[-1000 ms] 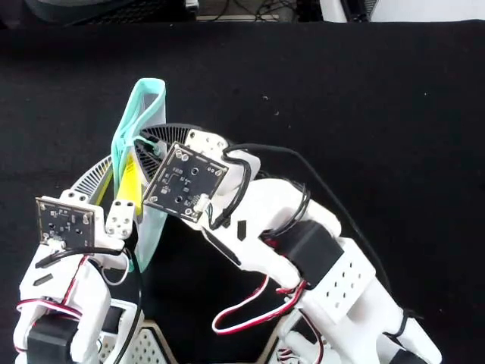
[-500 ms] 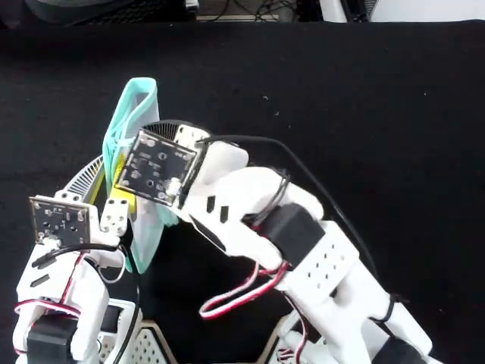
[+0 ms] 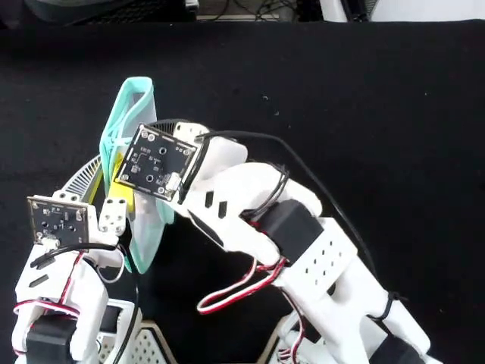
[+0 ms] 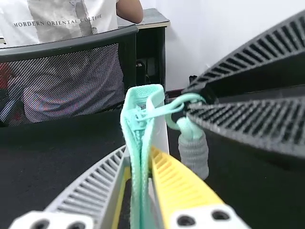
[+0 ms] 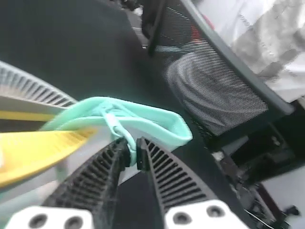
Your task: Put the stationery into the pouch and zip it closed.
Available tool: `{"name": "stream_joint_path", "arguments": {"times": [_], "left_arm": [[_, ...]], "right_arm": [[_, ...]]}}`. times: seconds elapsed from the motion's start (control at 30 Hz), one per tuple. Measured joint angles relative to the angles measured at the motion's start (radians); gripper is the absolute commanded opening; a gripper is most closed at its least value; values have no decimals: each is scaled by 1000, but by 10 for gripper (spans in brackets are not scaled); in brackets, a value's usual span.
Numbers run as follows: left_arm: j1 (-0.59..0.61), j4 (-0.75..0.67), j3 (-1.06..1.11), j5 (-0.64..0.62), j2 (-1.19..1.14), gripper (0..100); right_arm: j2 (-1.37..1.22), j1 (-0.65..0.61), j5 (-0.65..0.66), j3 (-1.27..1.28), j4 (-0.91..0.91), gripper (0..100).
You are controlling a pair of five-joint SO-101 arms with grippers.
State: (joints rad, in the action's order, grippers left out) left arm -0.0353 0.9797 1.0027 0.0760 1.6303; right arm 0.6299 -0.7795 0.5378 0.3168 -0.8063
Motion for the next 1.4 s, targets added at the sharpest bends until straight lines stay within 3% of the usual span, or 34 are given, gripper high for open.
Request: {"name": "stream_joint_path", "arguments": {"times": [0.3, 0.93, 1.4], "left_arm": [[-63, 14, -2, 2, 0, 30], [-68, 20, -2, 3, -2, 30], [-68, 55, 0, 3, 87, 30]], "right_arm": [[-3, 132, -141, 106, 229, 12], [-14, 233, -255, 178, 387, 12], [-262, 279, -293, 123, 479, 12]]}}
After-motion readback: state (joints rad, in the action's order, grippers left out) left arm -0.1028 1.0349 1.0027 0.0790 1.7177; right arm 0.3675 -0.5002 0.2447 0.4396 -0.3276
